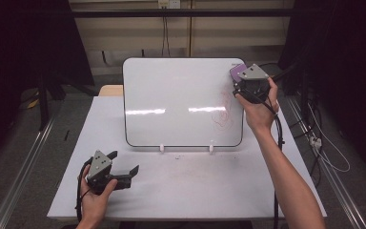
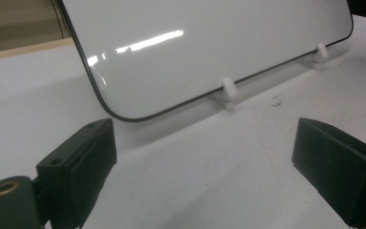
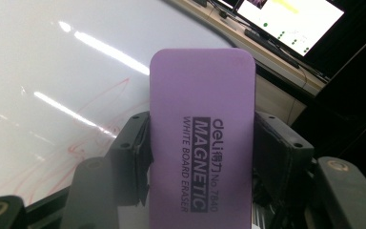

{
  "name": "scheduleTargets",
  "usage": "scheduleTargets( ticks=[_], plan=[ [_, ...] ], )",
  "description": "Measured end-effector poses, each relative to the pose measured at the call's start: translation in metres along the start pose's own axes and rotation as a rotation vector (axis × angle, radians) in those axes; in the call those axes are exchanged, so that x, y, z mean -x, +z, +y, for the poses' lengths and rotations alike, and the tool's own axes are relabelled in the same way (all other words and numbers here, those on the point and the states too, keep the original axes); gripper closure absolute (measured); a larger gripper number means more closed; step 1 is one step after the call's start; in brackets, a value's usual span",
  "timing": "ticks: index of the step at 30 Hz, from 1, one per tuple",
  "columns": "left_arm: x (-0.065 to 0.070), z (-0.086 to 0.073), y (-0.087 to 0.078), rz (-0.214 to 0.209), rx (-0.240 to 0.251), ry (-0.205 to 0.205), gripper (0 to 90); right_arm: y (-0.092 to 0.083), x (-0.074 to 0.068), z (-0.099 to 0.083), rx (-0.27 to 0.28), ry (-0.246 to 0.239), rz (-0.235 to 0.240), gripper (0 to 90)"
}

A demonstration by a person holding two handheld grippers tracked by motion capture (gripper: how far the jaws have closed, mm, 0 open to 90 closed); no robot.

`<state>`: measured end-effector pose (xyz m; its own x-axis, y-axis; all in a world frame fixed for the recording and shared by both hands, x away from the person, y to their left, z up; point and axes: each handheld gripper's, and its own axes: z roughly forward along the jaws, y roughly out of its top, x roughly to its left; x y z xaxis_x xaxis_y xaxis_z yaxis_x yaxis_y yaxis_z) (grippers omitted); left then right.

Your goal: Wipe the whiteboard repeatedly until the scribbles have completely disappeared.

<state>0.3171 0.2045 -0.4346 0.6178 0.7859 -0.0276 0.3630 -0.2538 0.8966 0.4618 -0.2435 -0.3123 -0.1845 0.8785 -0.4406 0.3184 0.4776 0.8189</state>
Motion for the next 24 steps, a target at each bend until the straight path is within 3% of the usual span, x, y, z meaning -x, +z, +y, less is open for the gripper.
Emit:
scheduleTargets(
  ticks=[4, 10, 16, 20, 24],
  plan=[
    [-0.004, -0.001, 0.000, 0.006, 0.002, -0.018, 7.6, 0.004, -0.014, 0.000, -0.014, -0.084, -0.030, 42.1],
    [-0.008, 0.000, 0.000, 0.014, 0.000, -0.025, 8.0, 0.003, -0.024, -0.006, 0.007, -0.105, -0.021, 42.1],
    [-0.009, -0.002, 0.001, 0.018, -0.005, -0.037, 8.0, -0.003, -0.043, -0.014, 0.011, -0.150, 0.024, 42.2],
    [-0.008, -0.001, 0.001, 0.015, -0.001, -0.039, 8.0, -0.006, -0.053, -0.017, 0.014, -0.155, 0.064, 42.1],
    [-0.008, -0.002, 0.001, 0.012, -0.007, -0.030, 8.0, -0.003, -0.046, -0.014, 0.008, -0.125, 0.082, 42.2]
  ],
)
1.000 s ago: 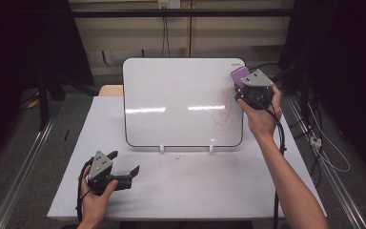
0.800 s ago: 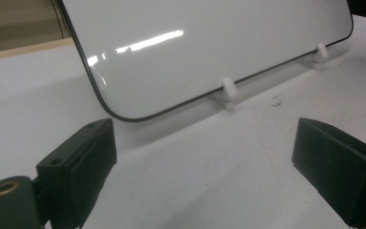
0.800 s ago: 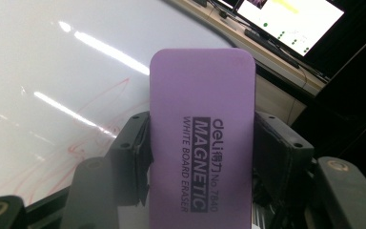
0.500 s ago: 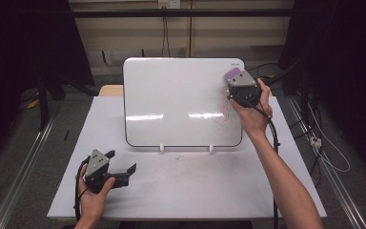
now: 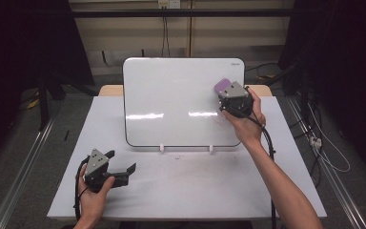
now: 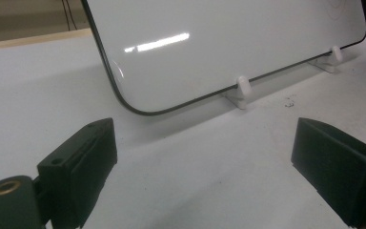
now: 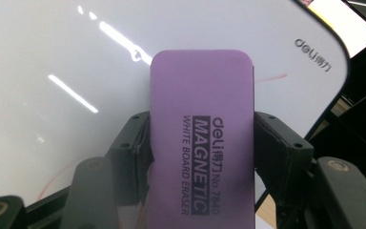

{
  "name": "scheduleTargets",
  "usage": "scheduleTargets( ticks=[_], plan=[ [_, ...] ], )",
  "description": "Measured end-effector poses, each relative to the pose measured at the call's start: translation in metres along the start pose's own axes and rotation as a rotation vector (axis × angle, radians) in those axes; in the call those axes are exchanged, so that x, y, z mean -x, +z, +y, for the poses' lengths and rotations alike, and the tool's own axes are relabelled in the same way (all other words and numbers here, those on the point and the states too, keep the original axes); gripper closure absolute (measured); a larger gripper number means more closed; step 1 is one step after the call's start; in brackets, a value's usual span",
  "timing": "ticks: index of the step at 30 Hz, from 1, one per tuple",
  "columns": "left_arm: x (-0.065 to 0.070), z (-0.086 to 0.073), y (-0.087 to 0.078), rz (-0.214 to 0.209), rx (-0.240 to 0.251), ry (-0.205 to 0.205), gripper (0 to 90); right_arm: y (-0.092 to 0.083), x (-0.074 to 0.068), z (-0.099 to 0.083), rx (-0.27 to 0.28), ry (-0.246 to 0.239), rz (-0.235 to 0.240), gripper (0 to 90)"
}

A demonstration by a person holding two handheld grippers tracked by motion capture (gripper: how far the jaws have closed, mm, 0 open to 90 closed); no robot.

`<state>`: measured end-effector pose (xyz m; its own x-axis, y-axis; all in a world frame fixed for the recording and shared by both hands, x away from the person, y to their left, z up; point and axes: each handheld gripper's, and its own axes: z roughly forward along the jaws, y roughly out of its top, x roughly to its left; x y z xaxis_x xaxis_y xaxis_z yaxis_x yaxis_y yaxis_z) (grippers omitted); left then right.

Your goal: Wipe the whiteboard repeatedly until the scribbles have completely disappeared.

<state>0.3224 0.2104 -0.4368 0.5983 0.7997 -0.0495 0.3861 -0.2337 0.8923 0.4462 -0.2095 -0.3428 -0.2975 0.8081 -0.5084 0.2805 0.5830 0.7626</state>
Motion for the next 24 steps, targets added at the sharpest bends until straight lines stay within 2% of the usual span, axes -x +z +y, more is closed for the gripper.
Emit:
scheduleTargets(
  ticks=[3, 8, 9, 14, 15, 17, 20, 24],
  plan=[
    [0.002, 0.000, 0.000, -0.003, -0.002, 0.010, 8.0, 0.004, 0.011, 0.008, 0.001, 0.010, -0.021, 42.2],
    [0.002, 0.000, -0.002, -0.006, 0.001, 0.031, 8.0, 0.012, 0.041, 0.019, -0.008, 0.078, -0.053, 42.1],
    [0.002, 0.000, -0.002, -0.007, 0.003, 0.023, 8.0, 0.013, 0.045, 0.020, -0.013, 0.092, -0.056, 42.1],
    [0.002, 0.000, -0.002, -0.006, 0.000, 0.022, 8.0, 0.012, 0.071, 0.022, -0.033, 0.116, -0.124, 42.1],
    [0.002, 0.000, -0.002, -0.008, 0.001, 0.021, 8.0, 0.012, 0.072, 0.021, -0.035, 0.123, -0.118, 42.2],
    [0.002, 0.000, -0.002, -0.011, 0.000, 0.026, 8.0, 0.011, 0.068, 0.018, -0.041, 0.096, -0.125, 42.1],
    [0.003, 0.000, 0.000, -0.011, -0.001, 0.027, 8.0, 0.009, 0.056, 0.012, -0.042, 0.056, -0.117, 42.2],
    [0.005, 0.001, 0.001, -0.017, -0.009, 0.032, 8.0, 0.004, 0.037, 0.005, -0.030, 0.029, -0.078, 42.1]
  ],
)
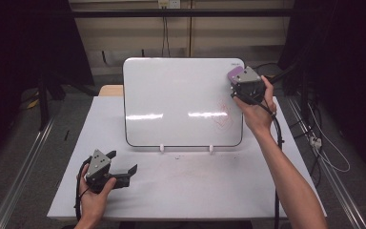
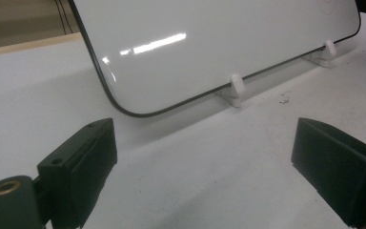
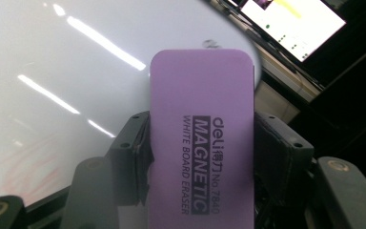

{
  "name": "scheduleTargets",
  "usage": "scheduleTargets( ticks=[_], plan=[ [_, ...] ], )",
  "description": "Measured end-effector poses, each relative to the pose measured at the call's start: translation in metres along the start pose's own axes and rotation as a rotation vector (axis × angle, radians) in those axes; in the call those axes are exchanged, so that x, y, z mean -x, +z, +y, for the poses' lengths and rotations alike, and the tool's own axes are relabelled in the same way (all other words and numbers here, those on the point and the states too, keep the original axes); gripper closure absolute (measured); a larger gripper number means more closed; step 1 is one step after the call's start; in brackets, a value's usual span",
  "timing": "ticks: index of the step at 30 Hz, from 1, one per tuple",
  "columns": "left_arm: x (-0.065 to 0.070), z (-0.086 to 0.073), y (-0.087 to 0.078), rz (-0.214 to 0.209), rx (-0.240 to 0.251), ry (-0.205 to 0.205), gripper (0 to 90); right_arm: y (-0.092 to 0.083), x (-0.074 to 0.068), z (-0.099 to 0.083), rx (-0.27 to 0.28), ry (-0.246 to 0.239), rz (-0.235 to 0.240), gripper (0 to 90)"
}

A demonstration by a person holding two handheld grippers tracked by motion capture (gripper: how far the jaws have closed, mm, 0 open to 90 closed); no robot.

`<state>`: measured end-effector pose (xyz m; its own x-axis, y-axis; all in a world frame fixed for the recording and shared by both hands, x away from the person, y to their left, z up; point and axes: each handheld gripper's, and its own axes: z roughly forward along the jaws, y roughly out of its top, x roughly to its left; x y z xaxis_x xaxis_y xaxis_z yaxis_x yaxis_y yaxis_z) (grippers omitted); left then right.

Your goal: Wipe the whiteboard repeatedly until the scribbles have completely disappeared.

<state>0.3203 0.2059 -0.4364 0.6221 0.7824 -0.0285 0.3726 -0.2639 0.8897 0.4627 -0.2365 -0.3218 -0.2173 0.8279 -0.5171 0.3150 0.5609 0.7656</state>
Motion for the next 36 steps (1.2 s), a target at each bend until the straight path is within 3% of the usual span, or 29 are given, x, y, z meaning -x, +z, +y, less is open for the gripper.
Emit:
scheduleTargets(
  ticks=[4, 13, 15, 16, 19, 26, 34, 36],
  plan=[
    [0.001, -0.001, 0.001, -0.013, -0.013, -0.004, 8.0, -0.005, -0.022, -0.008, 0.006, -0.045, 0.027, 42.2],
    [0.001, -0.001, -0.002, -0.005, 0.004, -0.013, 8.0, -0.018, -0.060, -0.027, 0.027, -0.075, 0.108, 42.2],
    [0.003, 0.000, -0.003, -0.013, 0.001, -0.009, 8.0, -0.024, -0.073, -0.035, 0.026, -0.093, 0.146, 42.2],
    [0.003, 0.000, -0.003, -0.014, 0.000, -0.004, 8.0, -0.025, -0.075, -0.036, 0.031, -0.104, 0.141, 42.2],
    [0.004, 0.000, -0.002, -0.016, -0.002, -0.003, 8.0, -0.022, -0.070, -0.034, 0.024, -0.073, 0.166, 42.2],
    [0.002, -0.001, -0.001, -0.022, -0.004, -0.009, 8.0, -0.010, -0.047, -0.012, 0.040, -0.045, 0.132, 42.2],
    [-0.001, -0.001, -0.003, -0.016, -0.002, -0.016, 8.0, 0.006, 0.000, 0.015, 0.042, -0.006, 0.021, 42.1],
    [-0.001, -0.001, -0.003, -0.016, -0.003, -0.015, 8.0, 0.007, 0.001, 0.016, 0.035, -0.003, 0.017, 42.1]
  ],
)
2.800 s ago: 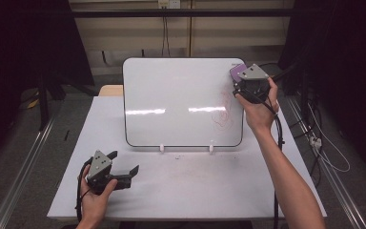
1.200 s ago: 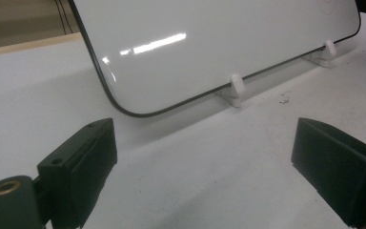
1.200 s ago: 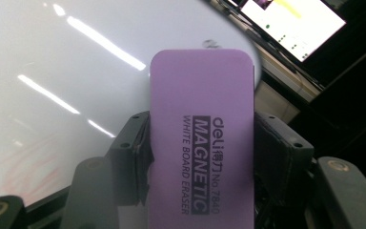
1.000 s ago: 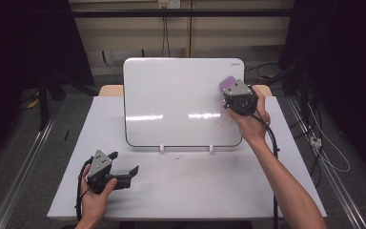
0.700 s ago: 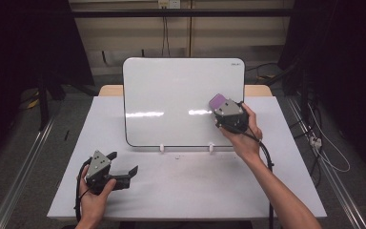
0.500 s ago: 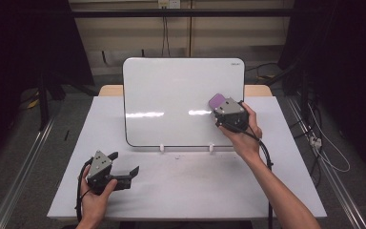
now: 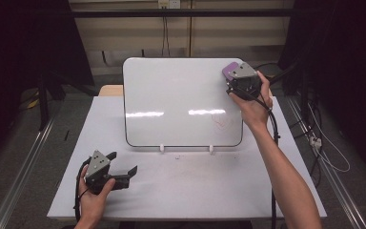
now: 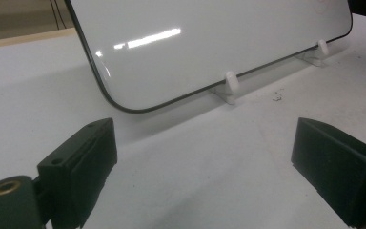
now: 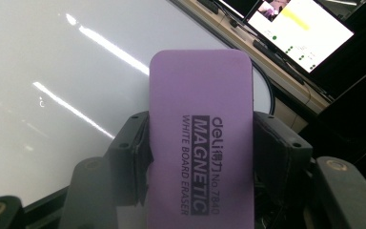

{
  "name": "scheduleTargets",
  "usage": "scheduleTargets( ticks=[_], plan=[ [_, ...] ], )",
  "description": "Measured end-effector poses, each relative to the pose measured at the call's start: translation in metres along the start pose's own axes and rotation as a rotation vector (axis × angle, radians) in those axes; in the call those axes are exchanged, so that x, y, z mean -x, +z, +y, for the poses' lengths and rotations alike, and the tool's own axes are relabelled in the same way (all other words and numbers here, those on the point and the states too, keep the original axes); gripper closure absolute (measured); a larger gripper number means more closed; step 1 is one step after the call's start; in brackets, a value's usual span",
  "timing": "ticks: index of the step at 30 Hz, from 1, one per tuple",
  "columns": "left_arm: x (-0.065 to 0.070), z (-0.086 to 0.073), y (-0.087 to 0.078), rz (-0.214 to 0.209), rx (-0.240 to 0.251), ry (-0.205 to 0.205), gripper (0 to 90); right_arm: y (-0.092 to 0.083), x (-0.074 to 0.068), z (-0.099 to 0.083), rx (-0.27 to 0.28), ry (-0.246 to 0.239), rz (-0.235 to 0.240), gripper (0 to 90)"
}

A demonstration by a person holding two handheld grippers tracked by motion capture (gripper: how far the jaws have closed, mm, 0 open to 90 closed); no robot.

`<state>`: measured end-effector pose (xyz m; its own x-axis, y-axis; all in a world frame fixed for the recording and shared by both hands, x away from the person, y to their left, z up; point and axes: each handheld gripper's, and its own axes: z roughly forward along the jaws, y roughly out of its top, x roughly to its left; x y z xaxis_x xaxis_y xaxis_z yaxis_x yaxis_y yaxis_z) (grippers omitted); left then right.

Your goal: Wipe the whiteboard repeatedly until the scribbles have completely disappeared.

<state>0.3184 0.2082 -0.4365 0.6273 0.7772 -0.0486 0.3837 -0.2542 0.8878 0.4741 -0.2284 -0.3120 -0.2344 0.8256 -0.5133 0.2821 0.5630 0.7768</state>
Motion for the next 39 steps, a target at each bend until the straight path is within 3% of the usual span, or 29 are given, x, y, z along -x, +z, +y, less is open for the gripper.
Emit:
scheduleTargets(
  ticks=[2, 4, 7, 13, 20, 24, 30, 32, 35, 39],
  plan=[
    [0.000, 0.000, 0.000, 0.000, 0.001, 0.000, 8.0, -0.002, -0.009, -0.002, 0.000, -0.044, -0.007, 42.2],
    [0.001, 0.000, 0.000, 0.002, 0.001, 0.001, 8.0, -0.006, -0.020, -0.008, 0.007, -0.065, 0.009, 42.2],
    [0.001, 0.000, 0.000, 0.001, 0.000, 0.006, 8.0, -0.014, -0.043, -0.020, 0.020, -0.140, 0.036, 42.1],
    [0.003, 0.001, 0.002, -0.007, -0.007, 0.000, 8.0, -0.028, -0.076, -0.046, 0.041, -0.157, 0.121, 42.2],
    [0.003, 0.000, 0.003, -0.010, -0.013, 0.007, 8.0, -0.040, -0.101, -0.065, 0.031, -0.188, 0.216, 42.2],
    [0.002, 0.000, 0.003, -0.011, -0.013, 0.002, 8.0, -0.036, -0.090, -0.063, 0.034, -0.172, 0.204, 42.2],
    [0.001, 0.000, 0.003, -0.005, -0.011, 0.002, 8.0, -0.028, -0.045, -0.057, 0.022, -0.091, 0.109, 42.2],
    [0.001, 0.000, 0.003, -0.008, -0.011, 0.001, 8.0, -0.027, -0.037, -0.055, 0.019, -0.088, 0.079, 42.2],
    [0.001, 0.000, 0.003, -0.010, -0.009, 0.004, 8.0, -0.028, -0.039, -0.057, 0.025, -0.089, 0.057, 42.2],
    [0.001, 0.000, 0.003, -0.006, -0.009, -0.001, 8.0, -0.033, -0.055, -0.066, 0.032, -0.115, 0.064, 42.2]
  ],
)
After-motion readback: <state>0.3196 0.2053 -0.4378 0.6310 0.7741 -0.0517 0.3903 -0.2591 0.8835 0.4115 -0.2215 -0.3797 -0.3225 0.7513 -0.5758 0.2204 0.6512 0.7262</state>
